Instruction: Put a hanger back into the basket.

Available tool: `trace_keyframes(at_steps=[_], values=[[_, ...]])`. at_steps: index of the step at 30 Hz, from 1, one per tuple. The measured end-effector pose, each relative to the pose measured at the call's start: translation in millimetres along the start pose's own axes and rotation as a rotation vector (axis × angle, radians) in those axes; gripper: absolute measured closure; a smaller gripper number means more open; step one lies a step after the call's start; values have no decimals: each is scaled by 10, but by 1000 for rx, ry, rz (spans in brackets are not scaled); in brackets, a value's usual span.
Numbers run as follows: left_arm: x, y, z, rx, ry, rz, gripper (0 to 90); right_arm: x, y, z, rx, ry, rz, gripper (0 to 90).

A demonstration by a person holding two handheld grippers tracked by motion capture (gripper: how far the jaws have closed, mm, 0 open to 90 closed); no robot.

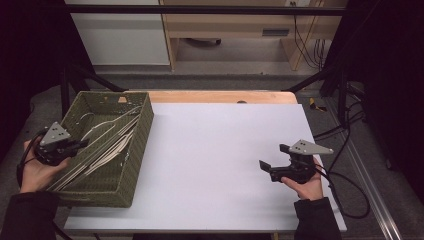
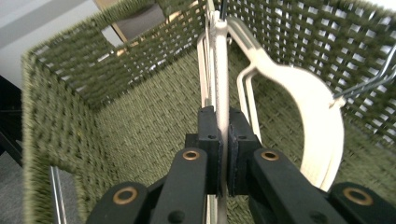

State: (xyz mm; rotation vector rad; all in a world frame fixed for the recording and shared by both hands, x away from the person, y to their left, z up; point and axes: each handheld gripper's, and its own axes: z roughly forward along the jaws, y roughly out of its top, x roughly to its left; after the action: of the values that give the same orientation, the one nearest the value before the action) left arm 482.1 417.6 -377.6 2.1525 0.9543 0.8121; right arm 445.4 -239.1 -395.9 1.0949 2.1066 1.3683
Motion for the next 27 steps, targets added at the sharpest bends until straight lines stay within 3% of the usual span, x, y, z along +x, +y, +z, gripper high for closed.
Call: trace_keyframes(at_steps=[3,5,8,15,19,23,27], values=[[-13,-62,46,18,-22,-25,857,0,-1,5,1,-1,-4,55],[-24,-65,53,25,-69,-47,838,2,-2,7,2,0,-4,55],[-103,-41,97,70,-117,-35,801,10,-5,11,5,3,-3,55],[-225,-9,167,111,-167,-25,675,22,-3,22,4,8,-8,55],[-246,19,123,75,-169,-26,564,23,0,19,1,10,-8,55],[-232,72,17,17,-159,-76,435,20,2,13,0,7,-7,54],[-250,140,-100,-102,-135,-154,318,21,4,3,-4,7,-2,54]])
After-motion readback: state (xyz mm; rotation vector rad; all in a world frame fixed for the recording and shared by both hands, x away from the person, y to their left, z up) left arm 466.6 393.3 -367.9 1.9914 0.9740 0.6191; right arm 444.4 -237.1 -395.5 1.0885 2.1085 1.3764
